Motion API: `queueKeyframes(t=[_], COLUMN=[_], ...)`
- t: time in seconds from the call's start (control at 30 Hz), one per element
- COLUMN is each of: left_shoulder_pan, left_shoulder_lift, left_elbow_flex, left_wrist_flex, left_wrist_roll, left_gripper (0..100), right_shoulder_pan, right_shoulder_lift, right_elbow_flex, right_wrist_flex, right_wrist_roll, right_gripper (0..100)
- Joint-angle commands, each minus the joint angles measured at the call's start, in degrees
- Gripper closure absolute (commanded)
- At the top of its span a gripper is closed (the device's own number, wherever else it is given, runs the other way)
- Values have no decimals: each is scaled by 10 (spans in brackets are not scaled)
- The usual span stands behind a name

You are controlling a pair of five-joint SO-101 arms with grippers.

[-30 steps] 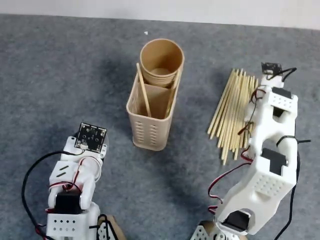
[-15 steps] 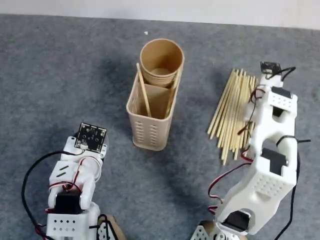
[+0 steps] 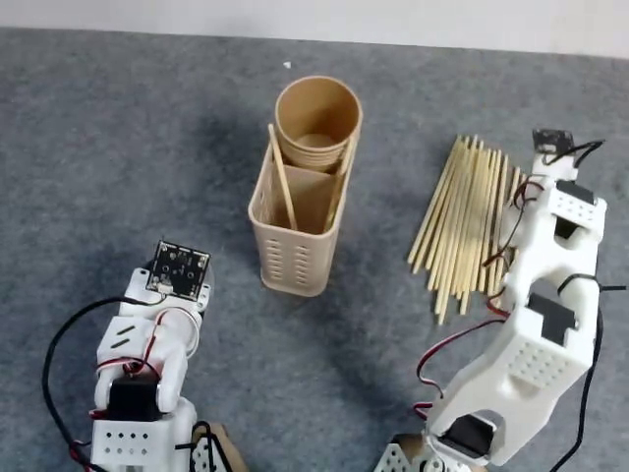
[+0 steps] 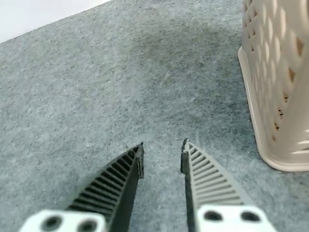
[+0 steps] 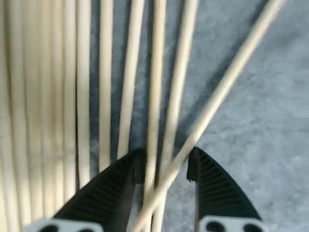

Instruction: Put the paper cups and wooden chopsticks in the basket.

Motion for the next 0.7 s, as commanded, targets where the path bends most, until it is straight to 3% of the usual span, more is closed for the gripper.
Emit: queueKeyframes(t=[0.0,0.23,0.37,0.67], left_shoulder_pan=[10,10,10,10], left_shoulder_lift=[-1,-1,-1,-1], left_elbow_flex=[10,10,10,10], left_wrist_flex=[-10,-10,-10,-10], left_wrist_roll=[-6,-6,-6,-6], left_gripper=[842,842,842,842], right_shoulder_pan=[8,10,10,7], right_shoulder_lift=[24,49,49,45], right_elbow_flex=[-21,-54,-73,-78], right_wrist_flex=[-7,-5,8,24], right_wrist_roll=[8,6,4,4], right_gripper=[843,845,993,994])
